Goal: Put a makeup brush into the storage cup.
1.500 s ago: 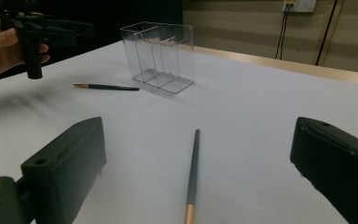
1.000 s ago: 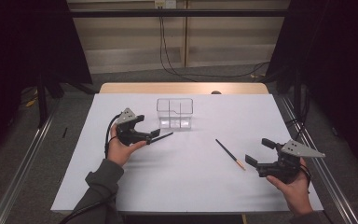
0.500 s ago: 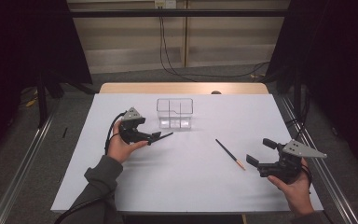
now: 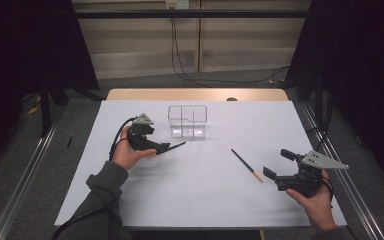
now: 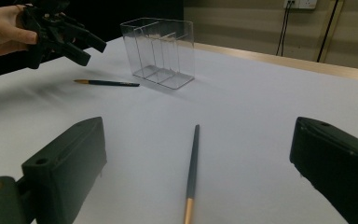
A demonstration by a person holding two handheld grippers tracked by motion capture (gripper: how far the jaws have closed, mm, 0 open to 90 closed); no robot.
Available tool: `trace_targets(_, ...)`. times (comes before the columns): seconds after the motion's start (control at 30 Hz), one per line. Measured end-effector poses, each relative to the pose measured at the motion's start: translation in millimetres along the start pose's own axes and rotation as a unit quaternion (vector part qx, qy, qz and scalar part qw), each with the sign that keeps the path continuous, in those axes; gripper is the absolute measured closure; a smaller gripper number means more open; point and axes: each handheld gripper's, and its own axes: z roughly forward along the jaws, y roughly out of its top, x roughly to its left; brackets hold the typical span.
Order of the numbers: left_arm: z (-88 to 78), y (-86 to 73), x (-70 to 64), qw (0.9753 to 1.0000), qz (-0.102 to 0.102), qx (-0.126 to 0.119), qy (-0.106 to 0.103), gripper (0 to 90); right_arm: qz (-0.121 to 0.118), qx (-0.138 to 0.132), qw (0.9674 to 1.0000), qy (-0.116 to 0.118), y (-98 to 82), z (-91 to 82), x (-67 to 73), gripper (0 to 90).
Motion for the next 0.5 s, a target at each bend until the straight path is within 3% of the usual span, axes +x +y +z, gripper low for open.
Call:
trace_targets(0.03, -0.8, 0.8, 0.5, 0.9998, 0.006, 0.016, 0.002, 5.7, 0.001, 0.000, 1.0000, 0.000, -0.1, 0.0, 0.3, 2.9)
trace_targets(0.33, 0.7, 7.6, 3.0, 0.9980, 0.013, 0.061, -0.002, 6.0, 0.005, -0.002, 1.0000, -0.001, -0.4, -0.7, -0.4, 2.9)
trace_targets(0.43, -0.3, 11.0, 5.7, 0.9942, 0.031, 0.103, -0.005, 6.1, 0.005, 0.000, 1.0000, 0.000, -0.5, -0.9, -0.5, 2.9)
trace_targets(0.5, 0.5, 11.8, 5.8, 0.9935, 0.032, 0.109, -0.008, 6.0, 0.004, -0.002, 1.0000, -0.002, -0.2, -1.0, -0.5, 2.9)
